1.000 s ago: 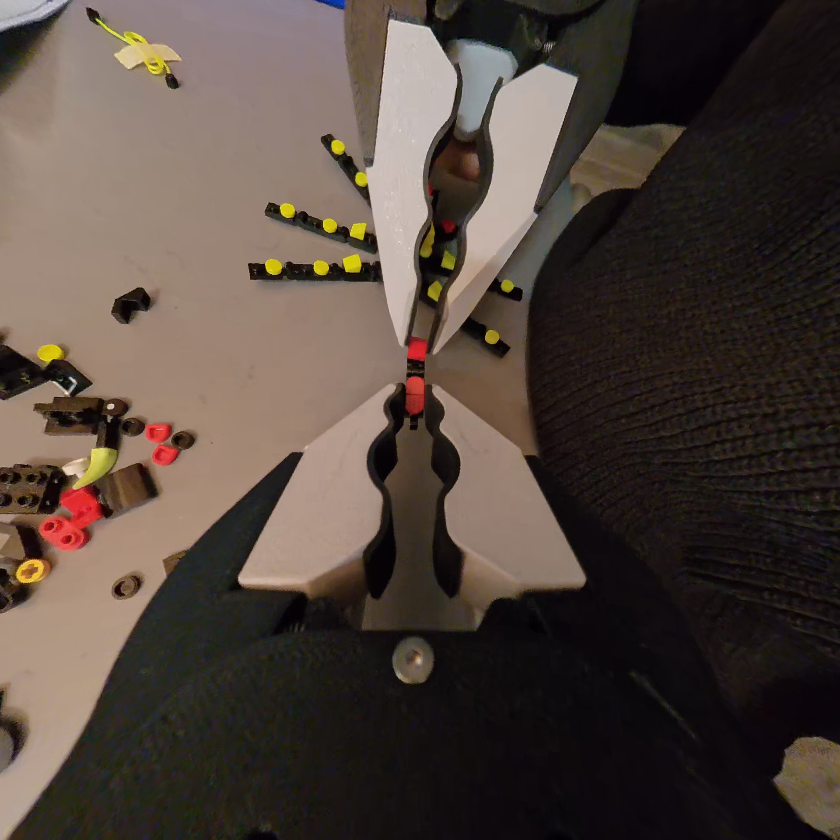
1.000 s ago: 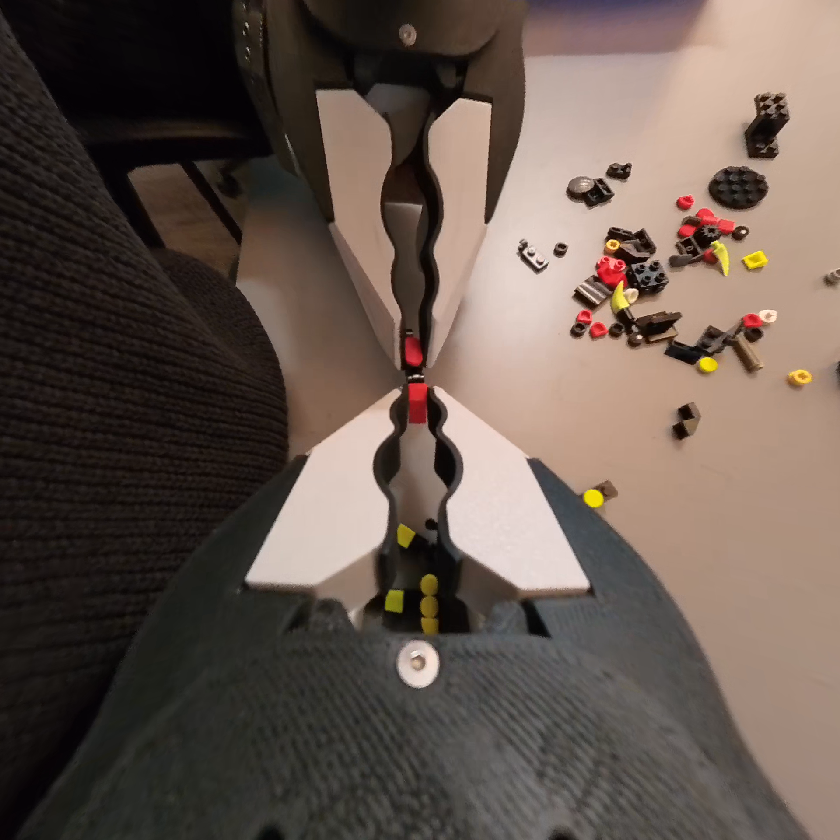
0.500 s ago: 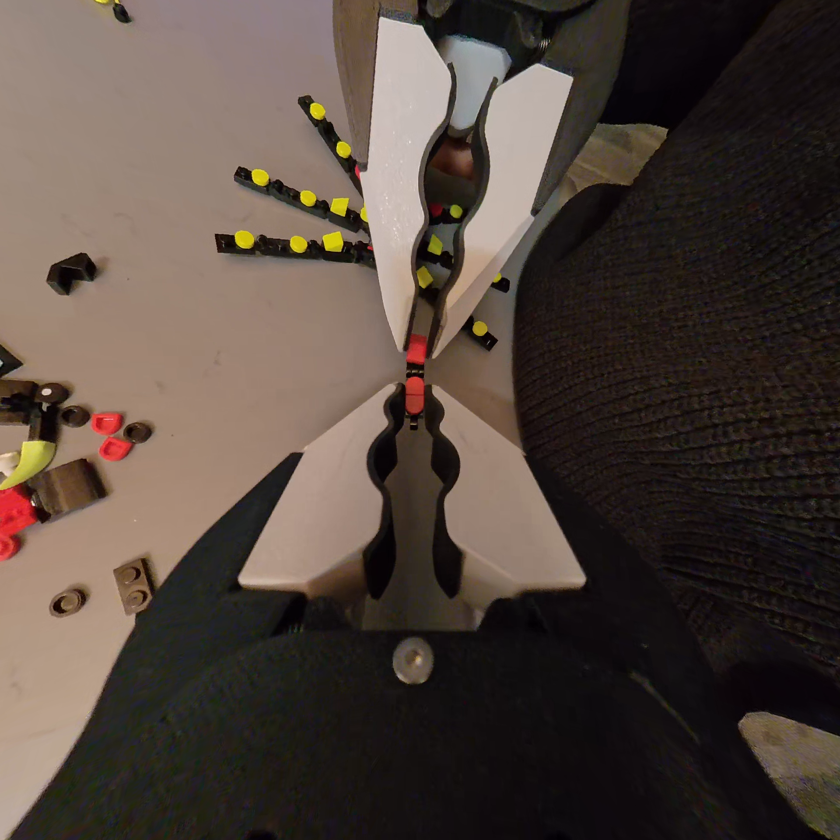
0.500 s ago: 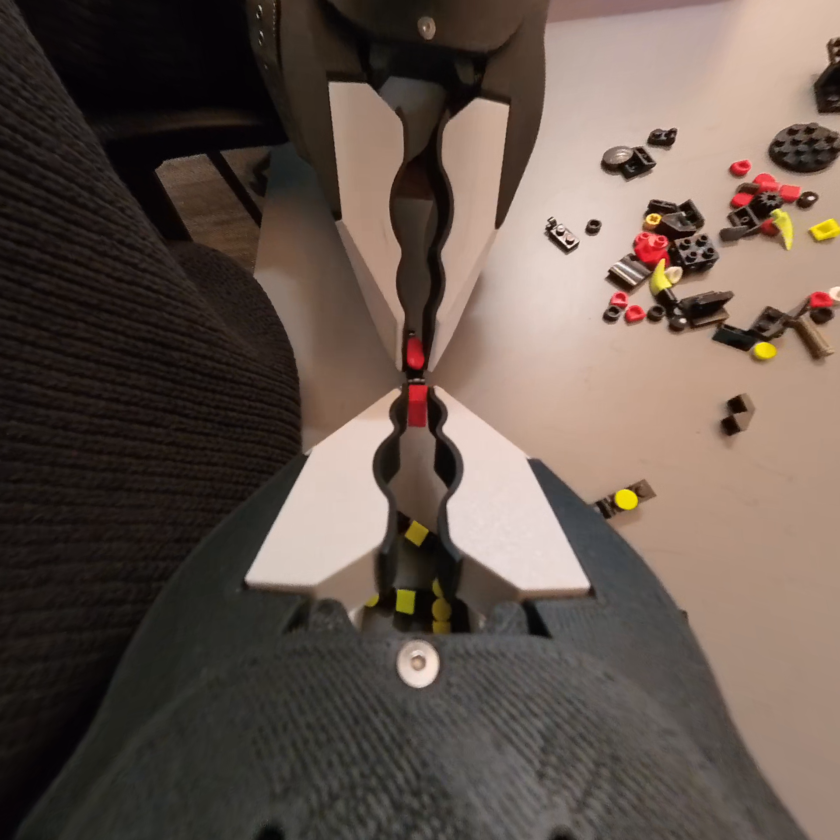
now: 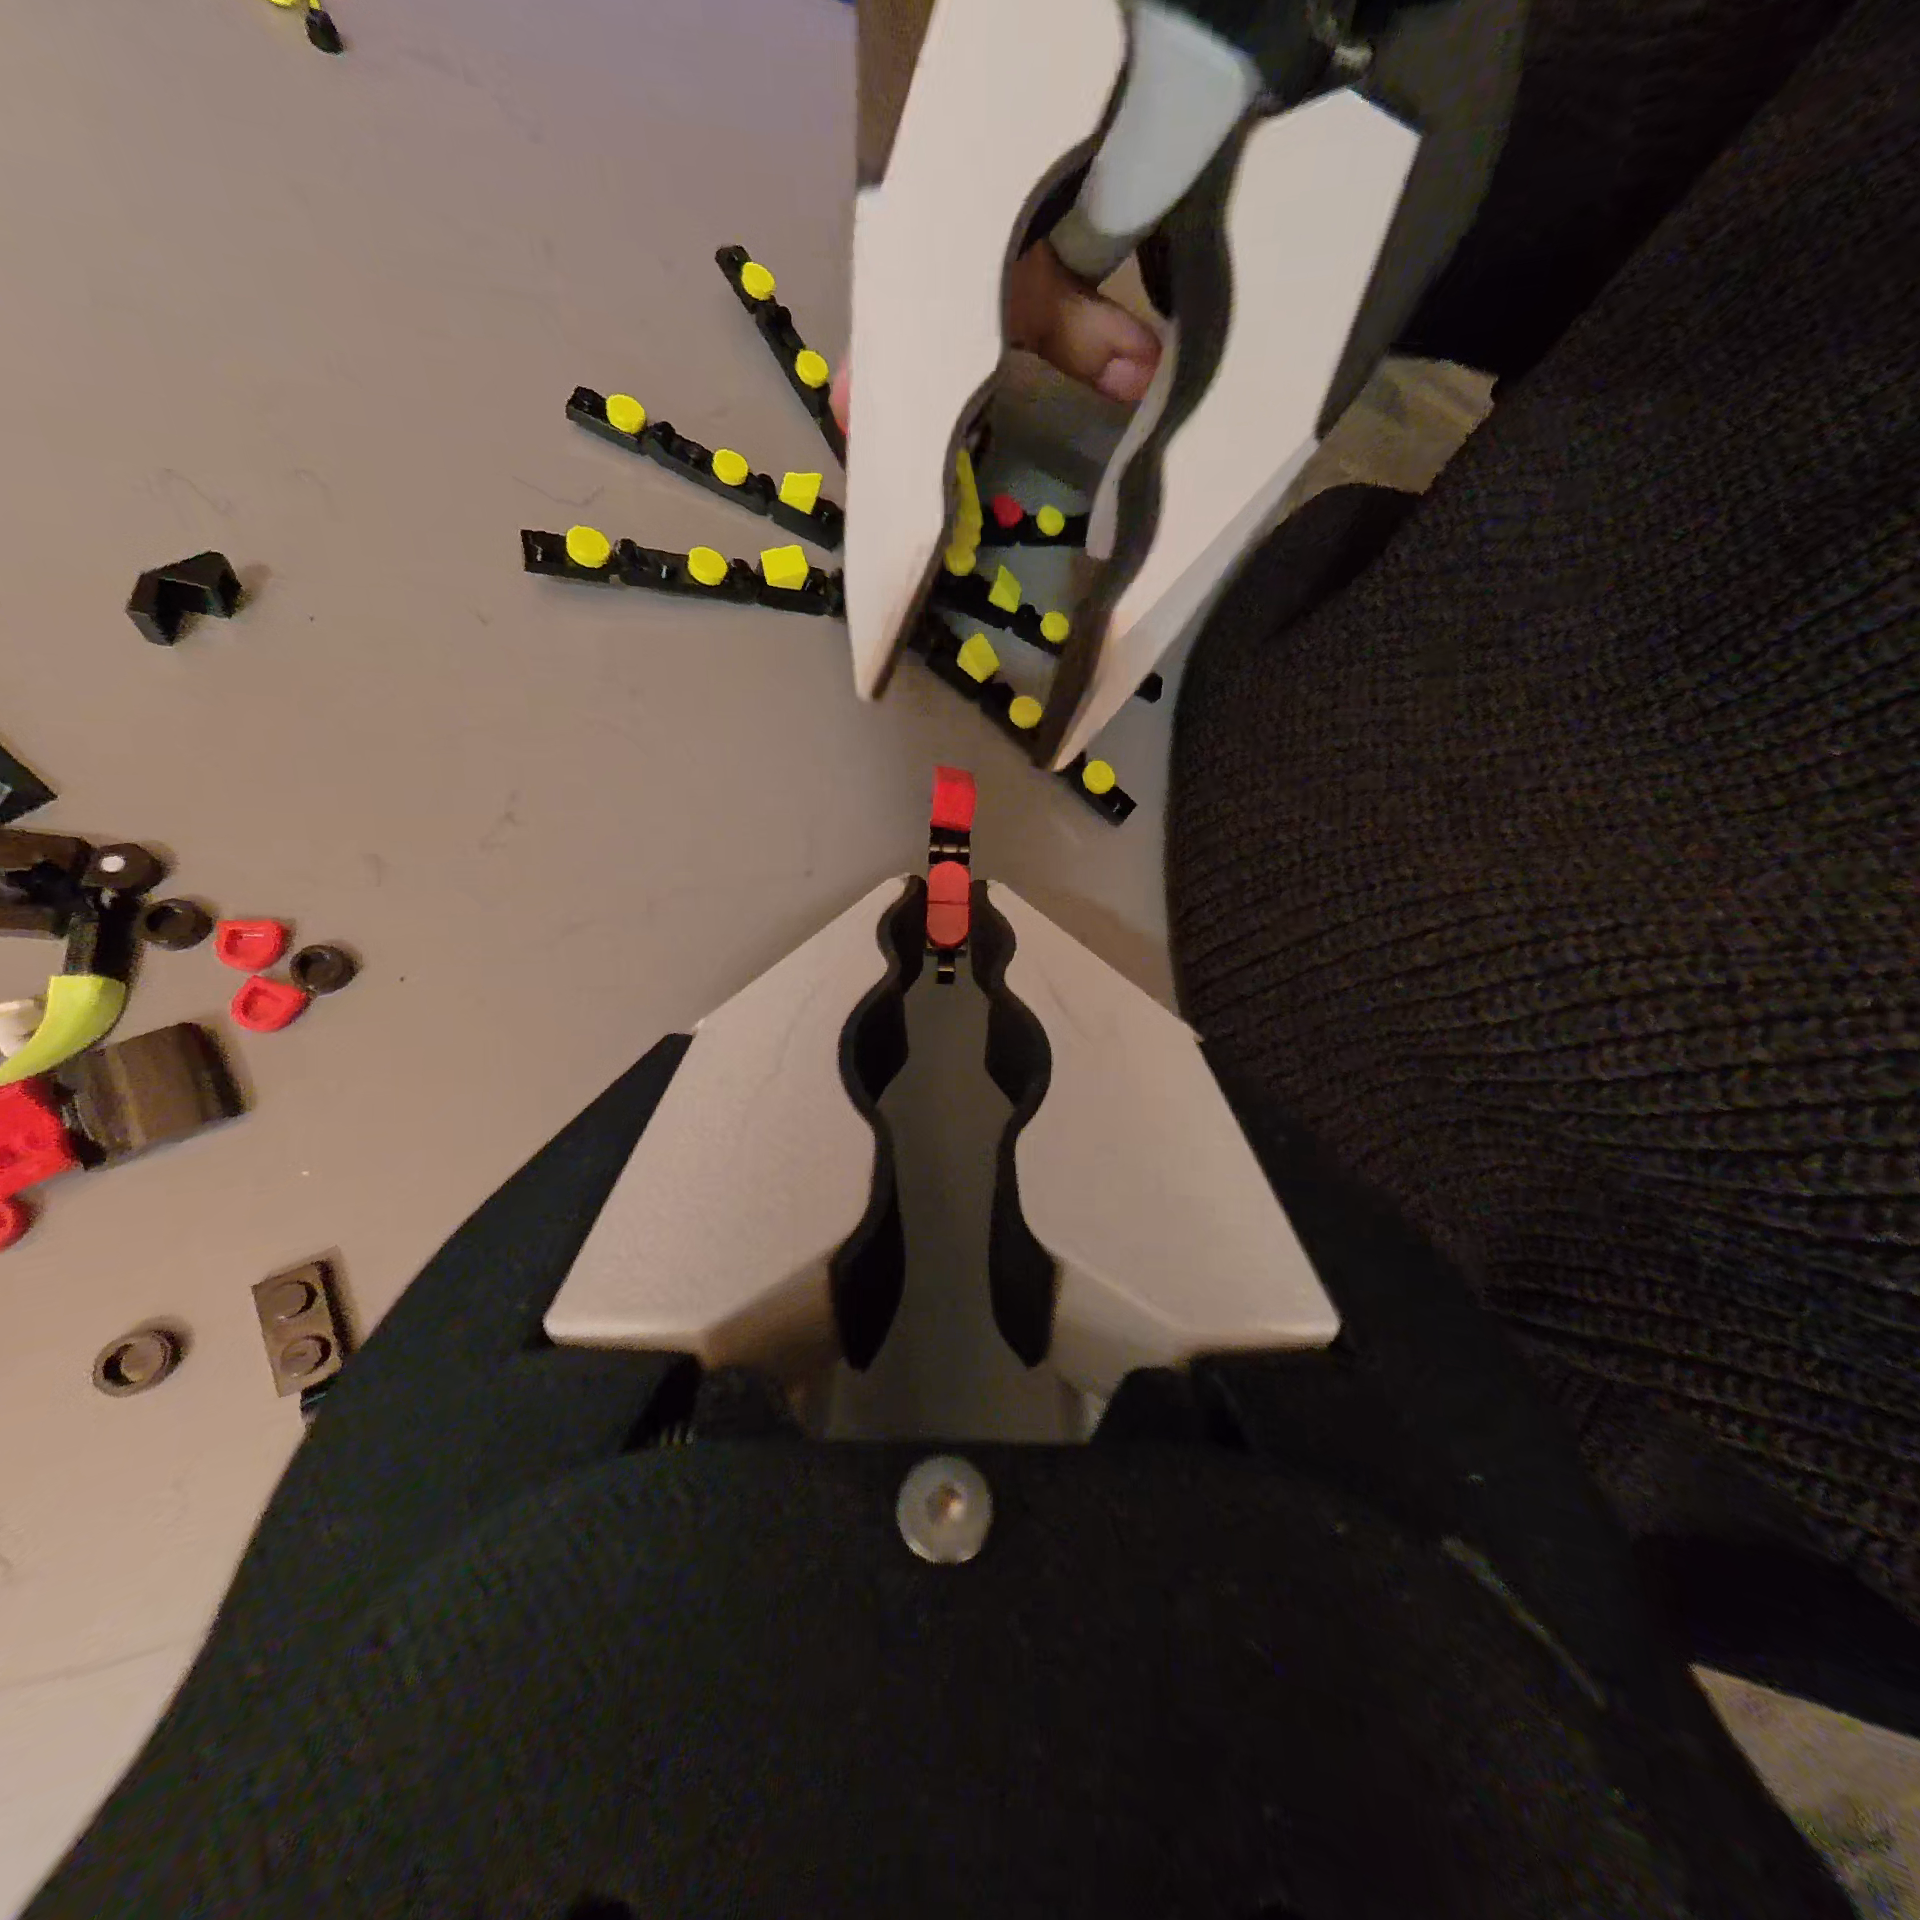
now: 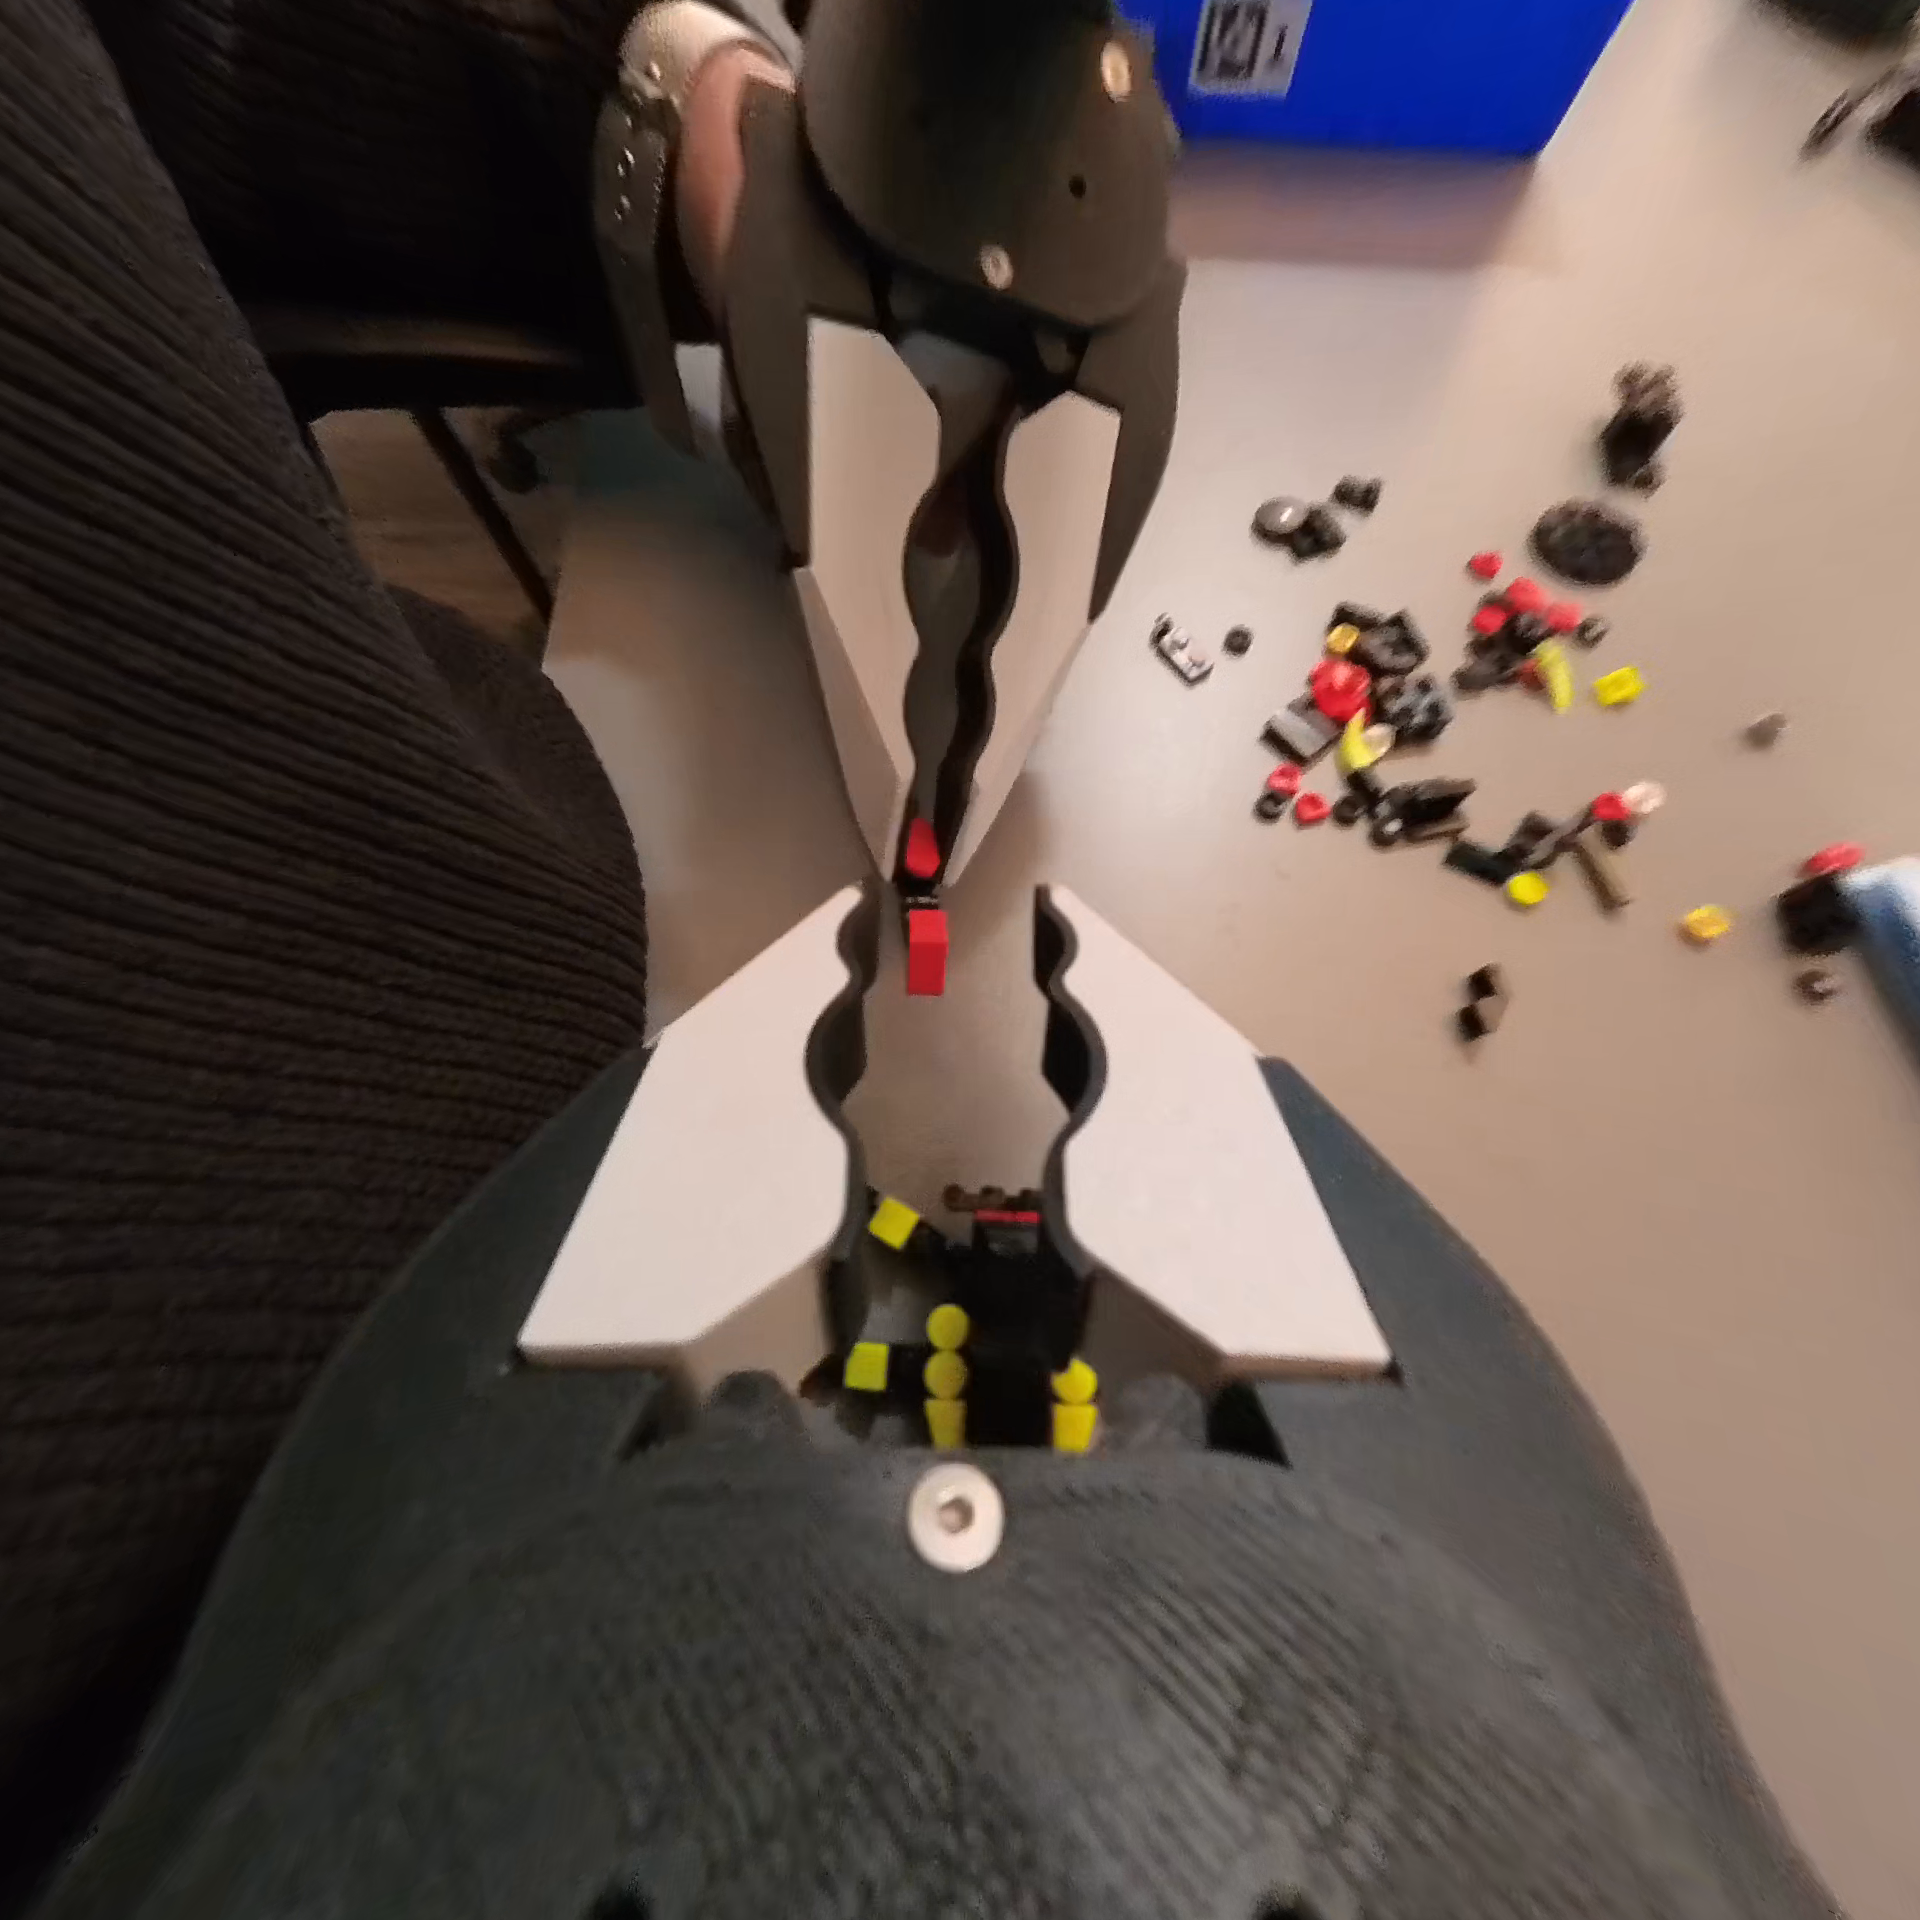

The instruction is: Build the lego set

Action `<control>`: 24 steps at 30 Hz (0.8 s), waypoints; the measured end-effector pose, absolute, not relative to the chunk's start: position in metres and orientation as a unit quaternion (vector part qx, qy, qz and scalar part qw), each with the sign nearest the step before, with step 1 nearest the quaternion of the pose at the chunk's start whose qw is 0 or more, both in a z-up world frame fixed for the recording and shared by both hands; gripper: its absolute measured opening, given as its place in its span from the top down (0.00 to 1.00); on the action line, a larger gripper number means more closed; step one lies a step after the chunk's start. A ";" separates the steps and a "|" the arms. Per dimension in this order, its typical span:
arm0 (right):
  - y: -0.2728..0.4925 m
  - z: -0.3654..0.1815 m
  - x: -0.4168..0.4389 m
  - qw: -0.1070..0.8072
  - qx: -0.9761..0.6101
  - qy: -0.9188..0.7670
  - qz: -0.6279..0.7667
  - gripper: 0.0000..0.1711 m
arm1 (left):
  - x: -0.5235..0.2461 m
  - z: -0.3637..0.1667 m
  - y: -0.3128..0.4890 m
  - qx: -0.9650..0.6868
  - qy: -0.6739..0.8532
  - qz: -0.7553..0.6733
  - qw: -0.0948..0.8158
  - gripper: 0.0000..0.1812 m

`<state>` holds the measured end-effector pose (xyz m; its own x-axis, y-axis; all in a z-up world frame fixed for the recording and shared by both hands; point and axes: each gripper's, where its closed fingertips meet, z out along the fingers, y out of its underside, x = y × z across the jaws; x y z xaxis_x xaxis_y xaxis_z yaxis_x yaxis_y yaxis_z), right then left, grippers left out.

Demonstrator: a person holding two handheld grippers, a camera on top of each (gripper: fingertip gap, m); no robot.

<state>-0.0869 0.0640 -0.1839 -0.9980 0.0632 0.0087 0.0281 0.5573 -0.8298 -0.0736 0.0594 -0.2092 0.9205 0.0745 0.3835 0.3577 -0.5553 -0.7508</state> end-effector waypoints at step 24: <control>0.065 -0.177 -0.110 0.452 0.274 -0.797 0.292 0.80 | -0.096 -0.168 0.064 -0.791 -0.219 -0.196 0.536 0.98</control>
